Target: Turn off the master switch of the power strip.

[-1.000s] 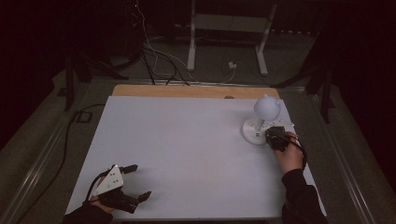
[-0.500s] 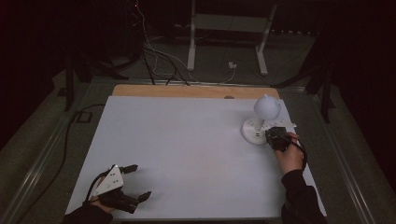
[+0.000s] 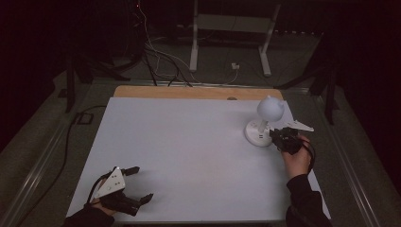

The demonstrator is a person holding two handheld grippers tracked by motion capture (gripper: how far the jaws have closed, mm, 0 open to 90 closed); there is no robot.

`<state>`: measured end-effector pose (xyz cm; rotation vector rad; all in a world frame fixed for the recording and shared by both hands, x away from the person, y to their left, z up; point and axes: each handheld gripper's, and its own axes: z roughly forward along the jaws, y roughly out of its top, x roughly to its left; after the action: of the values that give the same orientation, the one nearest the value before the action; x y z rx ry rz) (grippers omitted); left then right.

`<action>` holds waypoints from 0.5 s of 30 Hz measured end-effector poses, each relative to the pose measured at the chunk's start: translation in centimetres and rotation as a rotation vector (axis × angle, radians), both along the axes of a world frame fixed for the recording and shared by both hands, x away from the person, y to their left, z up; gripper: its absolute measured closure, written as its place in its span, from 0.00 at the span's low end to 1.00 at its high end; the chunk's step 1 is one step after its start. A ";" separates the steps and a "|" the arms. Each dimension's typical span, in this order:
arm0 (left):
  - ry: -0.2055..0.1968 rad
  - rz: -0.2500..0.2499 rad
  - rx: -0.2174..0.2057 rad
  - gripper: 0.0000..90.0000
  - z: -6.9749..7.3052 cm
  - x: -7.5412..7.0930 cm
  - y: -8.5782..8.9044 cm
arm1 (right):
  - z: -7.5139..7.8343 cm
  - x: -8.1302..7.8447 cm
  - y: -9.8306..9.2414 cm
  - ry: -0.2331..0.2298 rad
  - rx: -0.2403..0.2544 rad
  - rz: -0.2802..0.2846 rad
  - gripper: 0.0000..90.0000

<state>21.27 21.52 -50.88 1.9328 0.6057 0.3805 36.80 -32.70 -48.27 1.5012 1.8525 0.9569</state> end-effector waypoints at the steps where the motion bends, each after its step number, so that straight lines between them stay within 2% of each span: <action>1: 0.000 0.000 0.001 0.00 0.0 0.0 0.0 | 0.1 -0.2 0.1 -0.016 0.004 0.008 0.54; 2: 0.001 0.001 0.000 0.00 0.0 0.0 0.0 | 0.3 -0.3 0.3 -0.016 0.021 0.024 0.44; 5: 0.002 0.001 0.000 0.00 0.0 0.0 0.0 | 0.8 -0.5 0.8 -0.031 0.066 0.064 0.25; 9: 0.001 0.001 0.003 0.00 0.0 0.0 0.0 | 1.4 -1.1 1.3 -0.053 0.128 0.105 0.12; 10: 0.001 0.001 0.002 0.00 0.0 0.0 0.0 | 1.6 -1.4 1.7 -0.061 0.159 0.145 0.04; 11: 0.001 0.002 0.003 0.00 0.0 0.0 0.0 | 1.6 -1.4 1.7 -0.061 0.159 0.145 0.04; 12: 0.002 0.001 0.002 0.00 0.0 0.0 0.0 | 2.0 -1.6 2.0 -0.057 0.187 0.188 0.02; 15: 0.001 0.001 0.003 0.00 0.0 0.0 0.1 | 2.2 -1.8 2.5 -0.065 0.181 0.203 0.02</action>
<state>21.25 21.57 -50.87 1.9357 0.6074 0.3817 34.95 -30.19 -46.03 1.3831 1.9418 1.2839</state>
